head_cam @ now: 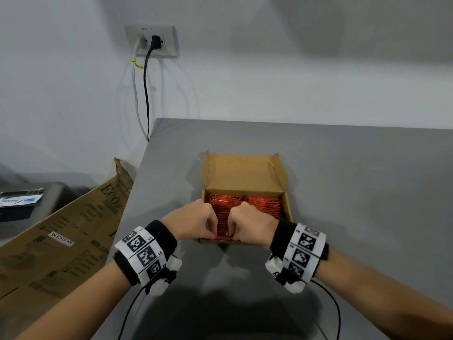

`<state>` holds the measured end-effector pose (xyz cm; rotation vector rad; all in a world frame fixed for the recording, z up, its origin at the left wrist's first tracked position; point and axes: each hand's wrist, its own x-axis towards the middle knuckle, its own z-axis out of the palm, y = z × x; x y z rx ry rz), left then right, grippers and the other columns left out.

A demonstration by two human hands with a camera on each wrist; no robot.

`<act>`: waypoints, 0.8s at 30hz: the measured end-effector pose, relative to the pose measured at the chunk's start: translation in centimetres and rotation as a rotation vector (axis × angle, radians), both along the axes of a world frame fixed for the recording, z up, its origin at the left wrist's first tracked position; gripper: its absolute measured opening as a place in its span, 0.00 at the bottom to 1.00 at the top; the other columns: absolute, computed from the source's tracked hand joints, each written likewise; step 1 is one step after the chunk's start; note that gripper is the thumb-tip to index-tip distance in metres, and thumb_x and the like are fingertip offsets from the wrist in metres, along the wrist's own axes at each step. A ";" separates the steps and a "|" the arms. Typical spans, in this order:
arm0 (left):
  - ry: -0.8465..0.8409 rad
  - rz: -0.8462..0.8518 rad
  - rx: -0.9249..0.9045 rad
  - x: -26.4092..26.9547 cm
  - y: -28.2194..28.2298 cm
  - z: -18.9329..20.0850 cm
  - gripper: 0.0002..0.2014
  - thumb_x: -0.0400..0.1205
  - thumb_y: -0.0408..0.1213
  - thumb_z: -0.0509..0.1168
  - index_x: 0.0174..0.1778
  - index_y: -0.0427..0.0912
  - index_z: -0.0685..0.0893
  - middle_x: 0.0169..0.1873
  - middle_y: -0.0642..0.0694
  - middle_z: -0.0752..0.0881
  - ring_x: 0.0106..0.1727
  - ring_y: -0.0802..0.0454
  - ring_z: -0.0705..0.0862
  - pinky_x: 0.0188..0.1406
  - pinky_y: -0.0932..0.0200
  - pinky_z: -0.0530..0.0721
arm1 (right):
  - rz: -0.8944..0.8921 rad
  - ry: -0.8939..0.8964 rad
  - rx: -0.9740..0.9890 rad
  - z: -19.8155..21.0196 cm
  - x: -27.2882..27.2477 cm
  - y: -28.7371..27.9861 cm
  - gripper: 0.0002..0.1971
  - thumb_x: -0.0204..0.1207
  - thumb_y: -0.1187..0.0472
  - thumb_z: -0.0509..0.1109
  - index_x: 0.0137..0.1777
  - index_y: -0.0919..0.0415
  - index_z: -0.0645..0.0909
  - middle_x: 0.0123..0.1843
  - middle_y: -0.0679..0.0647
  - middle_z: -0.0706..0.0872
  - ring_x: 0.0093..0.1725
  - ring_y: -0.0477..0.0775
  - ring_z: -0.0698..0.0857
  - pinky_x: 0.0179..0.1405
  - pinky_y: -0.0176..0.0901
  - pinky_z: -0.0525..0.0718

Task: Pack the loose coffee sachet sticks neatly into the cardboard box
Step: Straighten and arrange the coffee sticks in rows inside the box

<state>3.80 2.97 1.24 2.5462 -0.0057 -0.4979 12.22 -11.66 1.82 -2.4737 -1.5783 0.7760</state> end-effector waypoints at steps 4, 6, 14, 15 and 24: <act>-0.003 -0.036 0.114 0.1 -0.6 0.1 0.05 0.74 0.33 0.69 0.40 0.42 0.91 0.40 0.49 0.90 0.34 0.60 0.83 0.35 0.76 0.74 | -0.085 0.101 0.007 0.0 0.9 -1.0 0.02 0.67 0.66 0.77 0.37 0.66 0.88 0.37 0.58 0.90 0.32 0.48 0.83 0.45 0.40 0.85; -0.025 -0.068 0.190 0.3 -1.2 0.2 0.07 0.76 0.33 0.67 0.42 0.42 0.91 0.43 0.50 0.90 0.42 0.55 0.85 0.41 0.73 0.72 | -0.088 0.050 0.019 -0.4 0.5 -1.0 0.01 0.67 0.68 0.76 0.37 0.66 0.88 0.41 0.58 0.90 0.39 0.53 0.86 0.46 0.42 0.84; -0.039 -0.024 0.089 0.1 -0.6 0.2 0.04 0.74 0.35 0.72 0.42 0.40 0.89 0.42 0.50 0.89 0.35 0.64 0.79 0.34 0.79 0.72 | -0.225 0.209 0.069 0.0 1.6 -1.9 0.07 0.68 0.62 0.78 0.42 0.64 0.85 0.34 0.55 0.88 0.23 0.39 0.82 0.33 0.32 0.83; -0.061 -0.020 0.081 0.1 -0.4 0.1 0.06 0.73 0.36 0.73 0.44 0.41 0.88 0.43 0.50 0.89 0.36 0.64 0.79 0.35 0.79 0.73 | -0.228 0.196 0.081 -0.1 1.8 -2.1 0.08 0.69 0.62 0.78 0.45 0.64 0.86 0.36 0.55 0.89 0.26 0.38 0.84 0.35 0.31 0.83; -0.027 -0.100 0.157 0.3 -1.2 -0.7 0.05 0.76 0.37 0.71 0.40 0.41 0.90 0.42 0.48 0.89 0.43 0.52 0.84 0.41 0.65 0.79 | -0.075 0.116 0.014 -0.7 1.1 -1.9 0.02 0.68 0.66 0.77 0.39 0.64 0.89 0.43 0.56 0.90 0.44 0.53 0.86 0.48 0.39 0.82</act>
